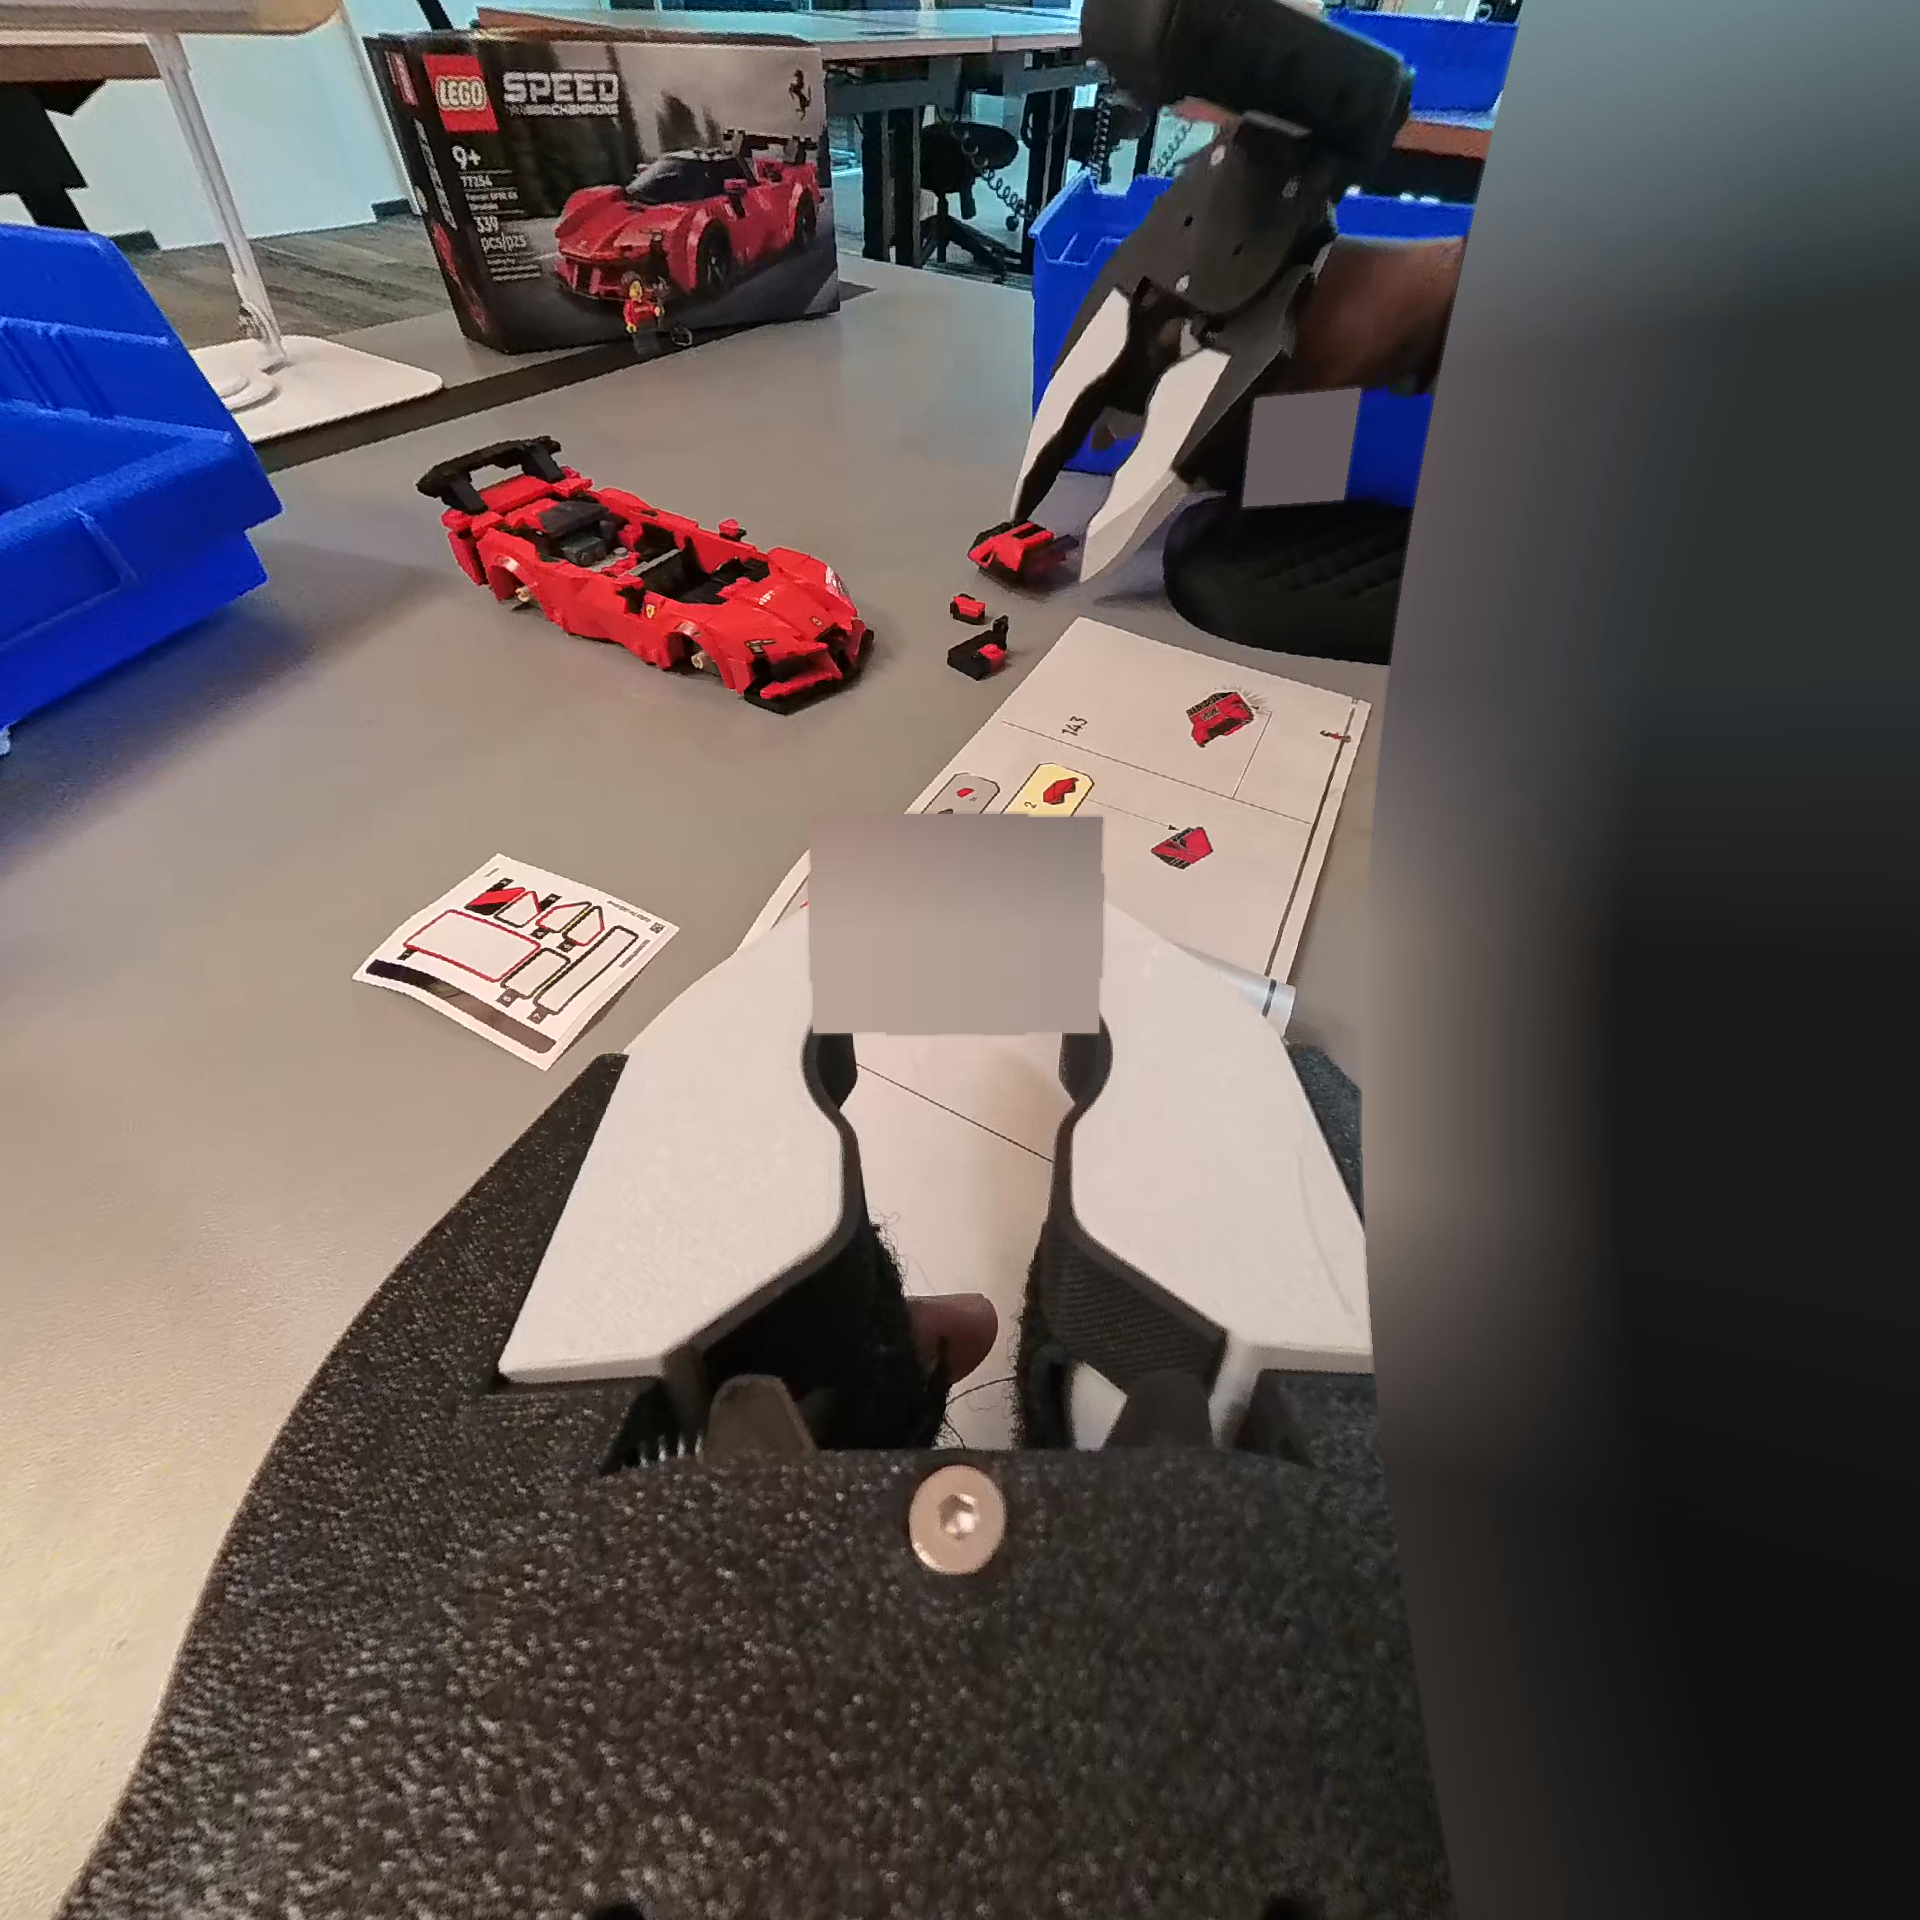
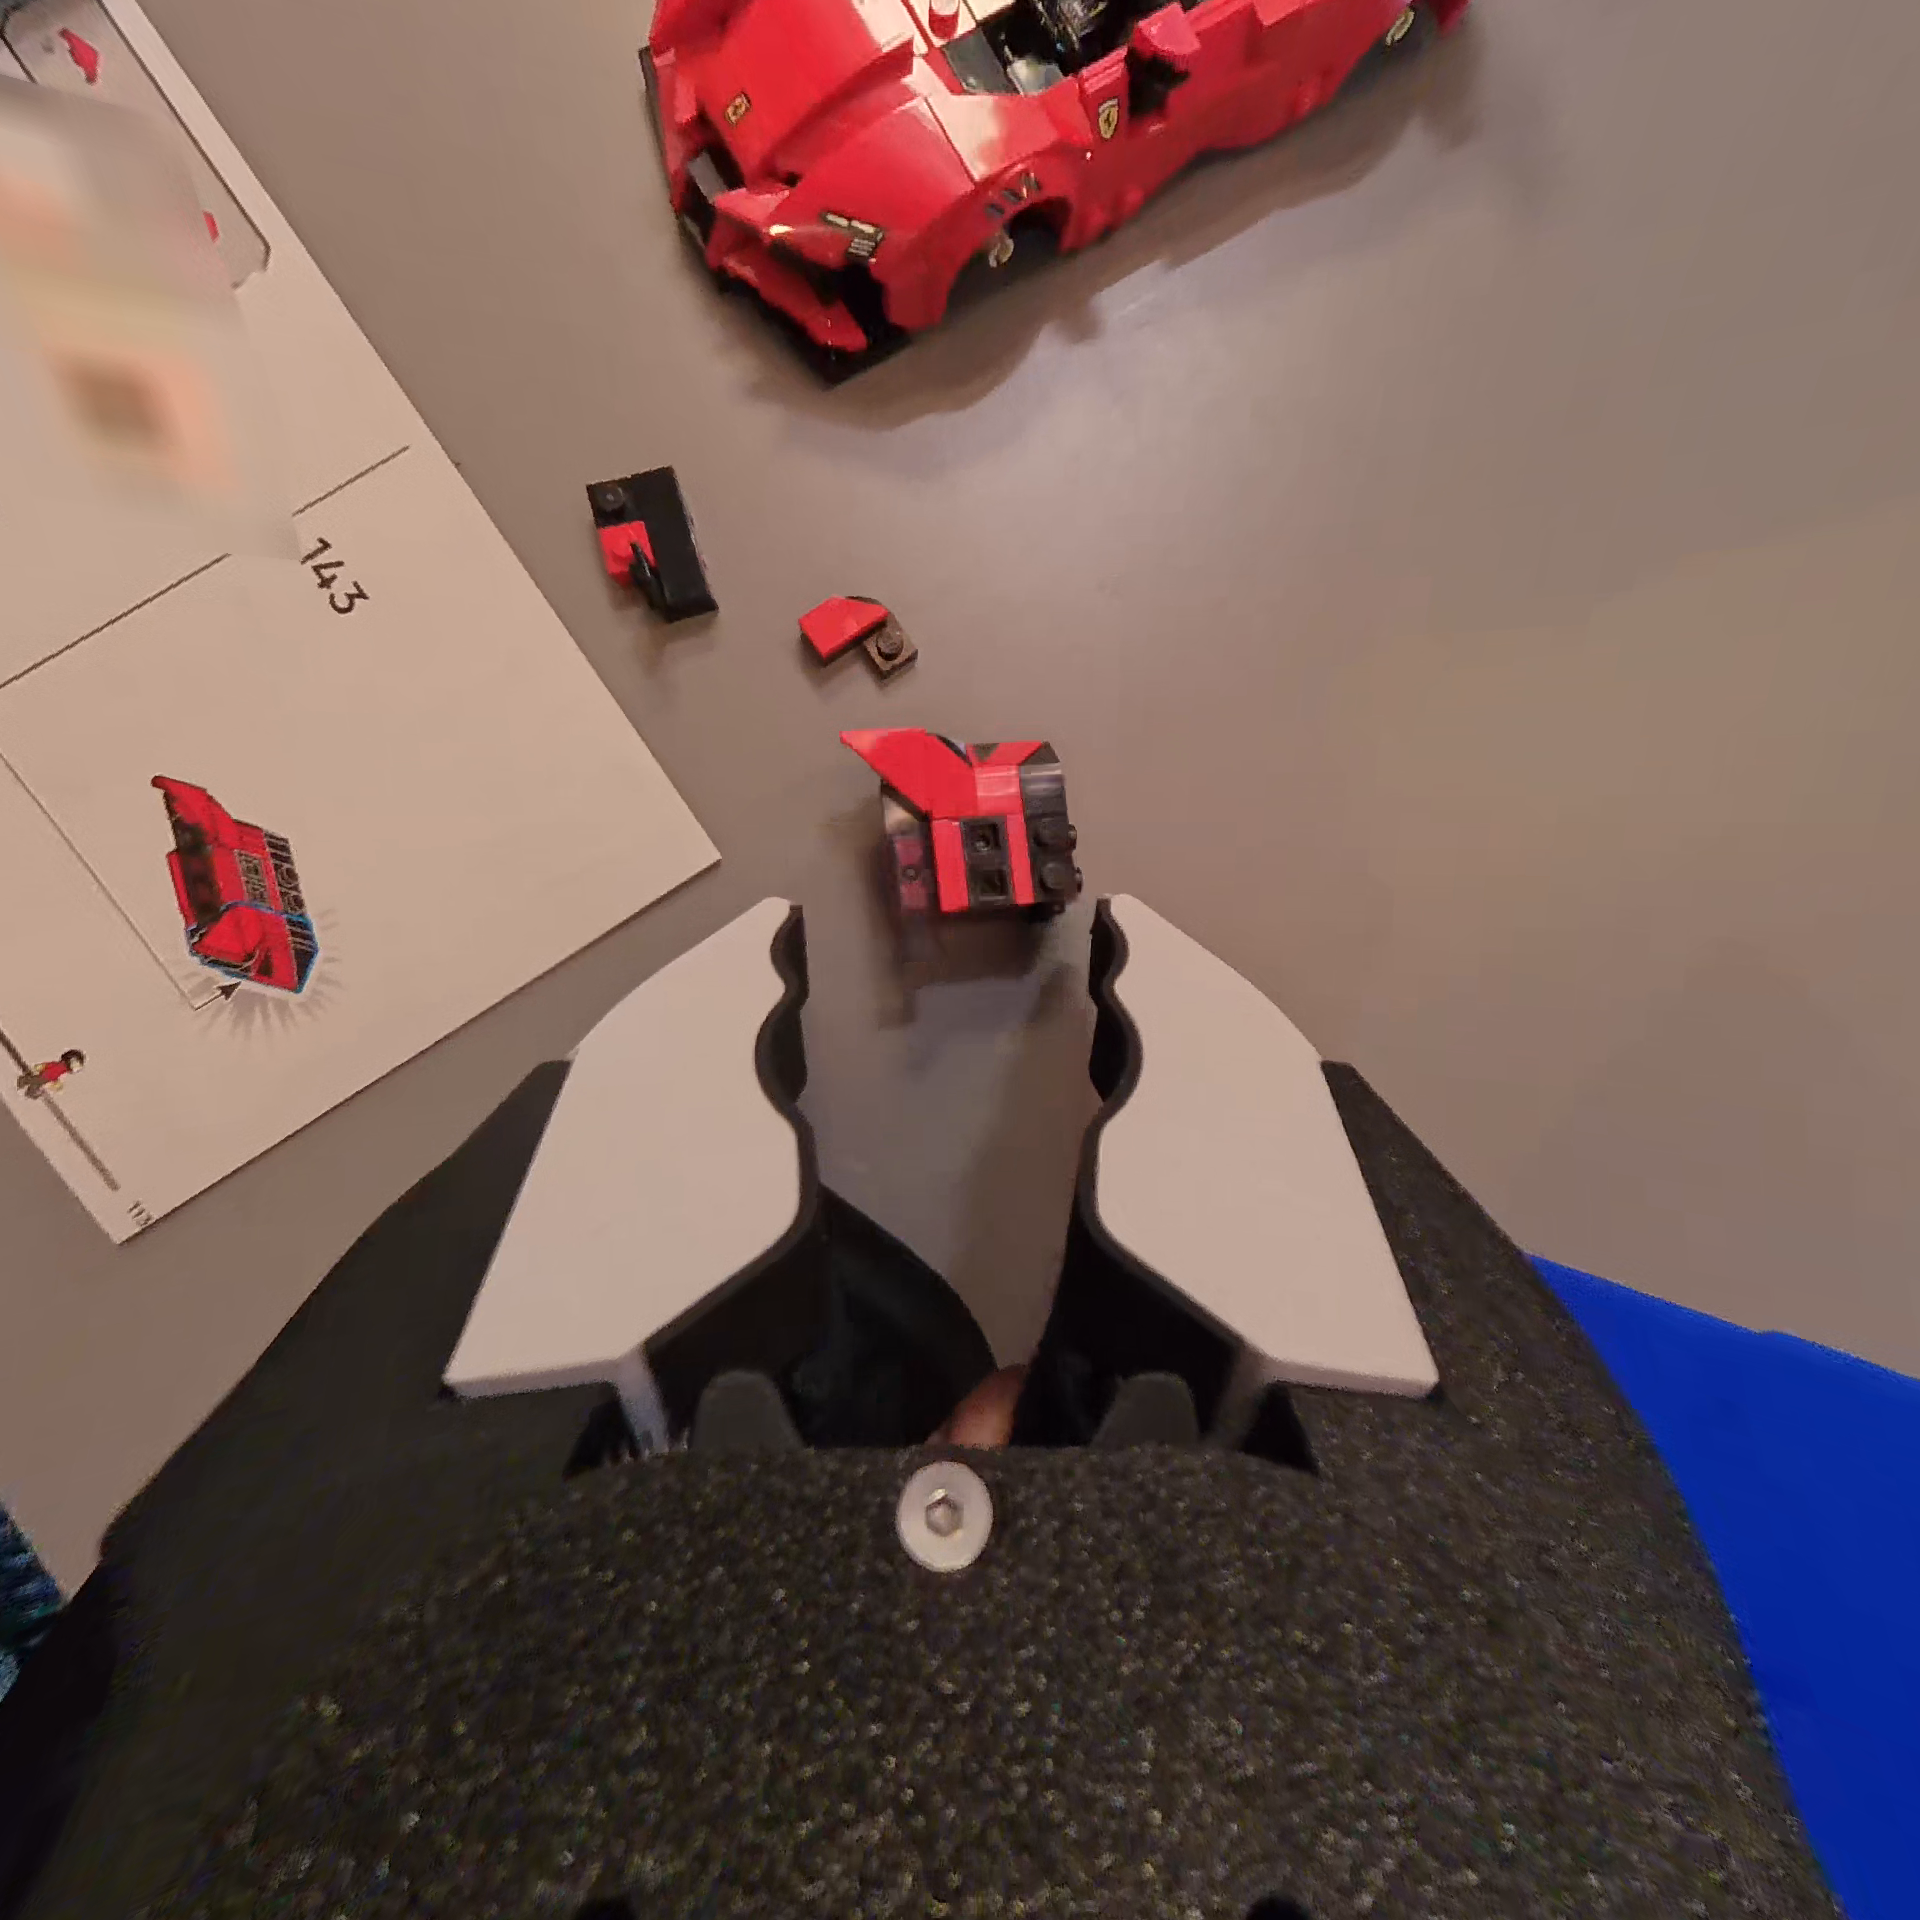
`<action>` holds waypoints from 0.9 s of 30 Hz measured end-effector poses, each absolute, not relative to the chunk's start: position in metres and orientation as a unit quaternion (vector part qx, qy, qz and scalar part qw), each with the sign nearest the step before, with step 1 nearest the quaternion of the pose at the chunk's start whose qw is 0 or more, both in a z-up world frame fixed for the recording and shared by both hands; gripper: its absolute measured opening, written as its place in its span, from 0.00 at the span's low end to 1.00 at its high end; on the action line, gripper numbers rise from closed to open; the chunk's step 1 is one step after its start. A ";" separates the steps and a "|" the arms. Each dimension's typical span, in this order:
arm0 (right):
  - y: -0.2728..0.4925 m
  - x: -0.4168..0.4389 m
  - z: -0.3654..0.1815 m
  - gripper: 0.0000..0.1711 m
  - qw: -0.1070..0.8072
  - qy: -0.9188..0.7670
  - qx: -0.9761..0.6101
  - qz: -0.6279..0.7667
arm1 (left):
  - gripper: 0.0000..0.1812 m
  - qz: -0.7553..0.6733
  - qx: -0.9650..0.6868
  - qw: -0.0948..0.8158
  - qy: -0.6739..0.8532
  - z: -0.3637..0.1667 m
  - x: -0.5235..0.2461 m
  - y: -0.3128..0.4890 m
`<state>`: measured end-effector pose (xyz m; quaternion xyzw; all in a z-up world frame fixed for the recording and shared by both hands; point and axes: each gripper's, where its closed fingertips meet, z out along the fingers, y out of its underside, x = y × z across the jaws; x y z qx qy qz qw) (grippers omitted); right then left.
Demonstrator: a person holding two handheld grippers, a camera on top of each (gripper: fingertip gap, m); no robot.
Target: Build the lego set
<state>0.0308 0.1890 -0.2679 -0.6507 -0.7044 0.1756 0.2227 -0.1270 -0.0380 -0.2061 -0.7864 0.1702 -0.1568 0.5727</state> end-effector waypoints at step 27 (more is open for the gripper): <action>0.175 0.031 -0.211 0.16 0.222 -0.575 -0.700 0.362 | 0.20 -0.158 -0.771 0.586 0.192 -0.195 -0.113 -0.041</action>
